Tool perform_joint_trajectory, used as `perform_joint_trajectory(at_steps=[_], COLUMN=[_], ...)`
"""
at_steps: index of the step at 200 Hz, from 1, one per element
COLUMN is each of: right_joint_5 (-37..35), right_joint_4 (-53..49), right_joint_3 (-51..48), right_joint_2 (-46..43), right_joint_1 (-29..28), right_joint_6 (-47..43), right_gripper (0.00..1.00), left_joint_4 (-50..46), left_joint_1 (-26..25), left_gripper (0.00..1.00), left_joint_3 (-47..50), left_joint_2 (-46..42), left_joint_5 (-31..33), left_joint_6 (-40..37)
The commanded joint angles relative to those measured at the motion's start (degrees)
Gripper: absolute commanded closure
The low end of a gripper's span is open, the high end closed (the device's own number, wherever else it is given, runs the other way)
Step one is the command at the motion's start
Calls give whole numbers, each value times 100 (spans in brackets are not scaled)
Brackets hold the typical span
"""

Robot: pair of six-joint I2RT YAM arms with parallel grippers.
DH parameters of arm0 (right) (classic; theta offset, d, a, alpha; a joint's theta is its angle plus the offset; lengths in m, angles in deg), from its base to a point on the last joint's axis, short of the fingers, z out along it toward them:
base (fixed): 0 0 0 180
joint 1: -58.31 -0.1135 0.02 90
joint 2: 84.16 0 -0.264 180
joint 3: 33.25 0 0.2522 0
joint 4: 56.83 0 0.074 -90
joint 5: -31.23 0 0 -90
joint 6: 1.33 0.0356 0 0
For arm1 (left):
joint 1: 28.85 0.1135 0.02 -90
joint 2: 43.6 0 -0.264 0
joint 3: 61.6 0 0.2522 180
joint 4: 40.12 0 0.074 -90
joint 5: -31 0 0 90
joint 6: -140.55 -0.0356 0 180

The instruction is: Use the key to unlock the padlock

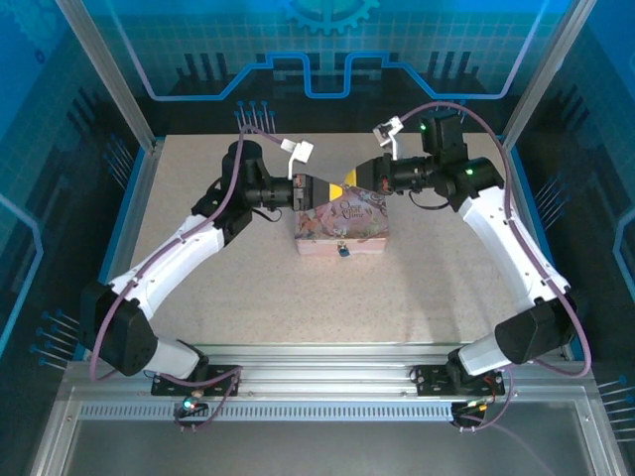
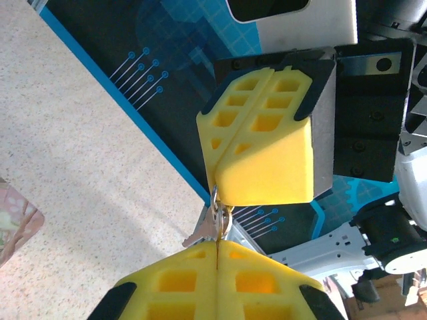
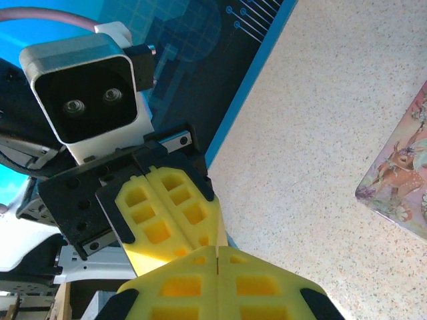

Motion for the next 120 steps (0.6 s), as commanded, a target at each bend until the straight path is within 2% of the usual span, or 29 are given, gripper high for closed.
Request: perform_joint_trajectory(at_steps=[1,35,61,84,120], right_joint_5=[196,109,215,73,60], right_joint_4=[235,491,927,974,1218], right_joint_3=[-286,-743,-1137,-1274,-1573], right_joint_2=[-284,-514,-713,-865,-1120], right_joint_1=[126,243,374,417,436], right_joint_6=[-59,-98,64,-26,-219], right_gripper=[95,75,76,68,67], left_joint_4=[-775,-1957,-2475,-2996,-4060], left_joint_1=[47,47,47,38,-10], left_gripper=[100,100,100,100,100], left_joint_3=[-477,-1083,-1297,-1549,-2092], left_joint_2=[-77,117,207,332,573], left_joint_5=[190,195,226,300,467], left_joint_6=[-509,-1031,-1252,-1428,-1827])
